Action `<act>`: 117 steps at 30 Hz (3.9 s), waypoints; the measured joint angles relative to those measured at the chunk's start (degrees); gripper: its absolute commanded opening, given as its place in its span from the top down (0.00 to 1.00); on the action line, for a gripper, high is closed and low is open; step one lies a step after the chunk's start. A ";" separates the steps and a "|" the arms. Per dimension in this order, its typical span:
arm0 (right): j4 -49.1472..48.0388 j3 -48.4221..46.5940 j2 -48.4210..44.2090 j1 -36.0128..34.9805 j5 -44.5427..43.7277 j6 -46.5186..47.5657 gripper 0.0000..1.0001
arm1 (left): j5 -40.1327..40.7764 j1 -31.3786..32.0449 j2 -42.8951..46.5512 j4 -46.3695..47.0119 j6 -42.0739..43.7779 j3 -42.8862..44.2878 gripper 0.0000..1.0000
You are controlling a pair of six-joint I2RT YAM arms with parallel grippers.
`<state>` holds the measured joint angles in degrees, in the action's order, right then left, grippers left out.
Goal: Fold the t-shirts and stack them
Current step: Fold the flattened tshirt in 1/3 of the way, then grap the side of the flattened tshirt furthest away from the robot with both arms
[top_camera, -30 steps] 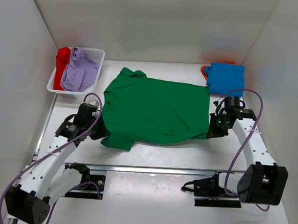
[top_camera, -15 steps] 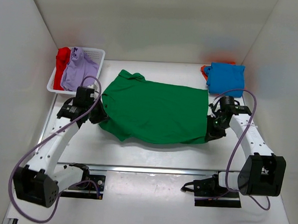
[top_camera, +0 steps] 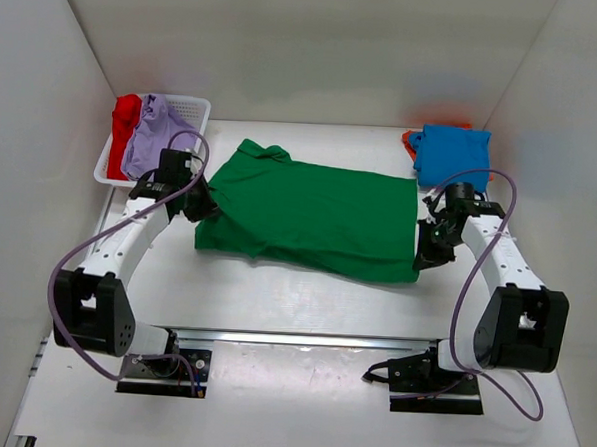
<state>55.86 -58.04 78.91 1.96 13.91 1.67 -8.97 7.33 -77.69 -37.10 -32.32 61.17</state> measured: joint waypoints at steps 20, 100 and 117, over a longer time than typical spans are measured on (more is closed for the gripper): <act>-5.29 -5.53 10.51 0.04 -0.63 -0.22 1.00 | -2.40 -1.57 -16.24 6.73 0.61 8.11 1.00; -27.76 -7.45 7.63 -6.95 7.43 -8.90 0.28 | 1.09 0.52 -28.70 5.38 -1.73 20.83 0.45; -30.95 -14.53 23.32 -5.11 -3.87 -9.44 0.26 | 10.27 -1.05 -48.09 4.42 -0.96 38.36 0.38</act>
<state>24.91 -72.58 102.24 -3.16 10.04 -7.77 1.30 6.28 -125.78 -32.69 -33.28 99.53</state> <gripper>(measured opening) 0.738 0.618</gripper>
